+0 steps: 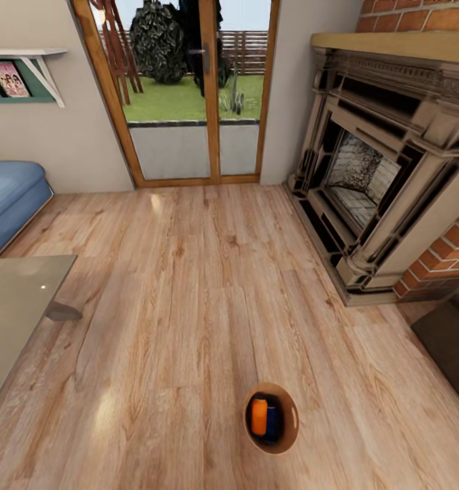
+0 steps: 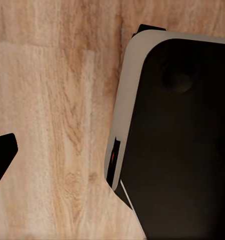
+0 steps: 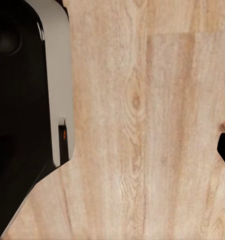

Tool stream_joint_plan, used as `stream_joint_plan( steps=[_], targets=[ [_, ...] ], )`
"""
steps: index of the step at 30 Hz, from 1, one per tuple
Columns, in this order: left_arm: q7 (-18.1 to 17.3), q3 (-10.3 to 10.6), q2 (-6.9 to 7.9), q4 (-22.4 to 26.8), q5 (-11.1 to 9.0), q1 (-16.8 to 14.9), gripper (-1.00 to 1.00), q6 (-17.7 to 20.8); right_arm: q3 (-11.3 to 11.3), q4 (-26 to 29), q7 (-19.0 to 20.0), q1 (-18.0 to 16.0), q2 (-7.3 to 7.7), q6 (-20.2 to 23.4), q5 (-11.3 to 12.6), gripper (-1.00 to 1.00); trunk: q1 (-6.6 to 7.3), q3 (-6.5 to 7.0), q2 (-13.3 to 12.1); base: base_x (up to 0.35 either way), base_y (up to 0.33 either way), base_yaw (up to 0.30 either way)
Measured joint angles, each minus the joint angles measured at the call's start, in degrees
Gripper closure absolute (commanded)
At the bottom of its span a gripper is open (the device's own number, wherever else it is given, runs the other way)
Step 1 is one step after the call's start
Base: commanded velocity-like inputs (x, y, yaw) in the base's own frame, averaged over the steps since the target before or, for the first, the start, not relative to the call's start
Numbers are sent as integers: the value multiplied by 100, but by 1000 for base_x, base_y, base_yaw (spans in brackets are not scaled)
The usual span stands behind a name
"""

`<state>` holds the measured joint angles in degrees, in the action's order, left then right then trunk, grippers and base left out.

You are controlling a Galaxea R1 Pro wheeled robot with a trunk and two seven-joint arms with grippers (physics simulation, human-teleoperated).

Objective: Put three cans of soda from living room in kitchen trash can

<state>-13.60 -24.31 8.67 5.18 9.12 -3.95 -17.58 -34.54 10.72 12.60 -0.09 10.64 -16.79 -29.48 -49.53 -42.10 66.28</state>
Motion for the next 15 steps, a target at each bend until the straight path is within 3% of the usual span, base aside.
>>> stream_joint_plan(
  steps=[15],
  targets=[
    [13,-4,-14,0,10,0,-100,0,26,0,5,0,0,8,-13,-100,329,271,-602,0,0,0]
  ],
)
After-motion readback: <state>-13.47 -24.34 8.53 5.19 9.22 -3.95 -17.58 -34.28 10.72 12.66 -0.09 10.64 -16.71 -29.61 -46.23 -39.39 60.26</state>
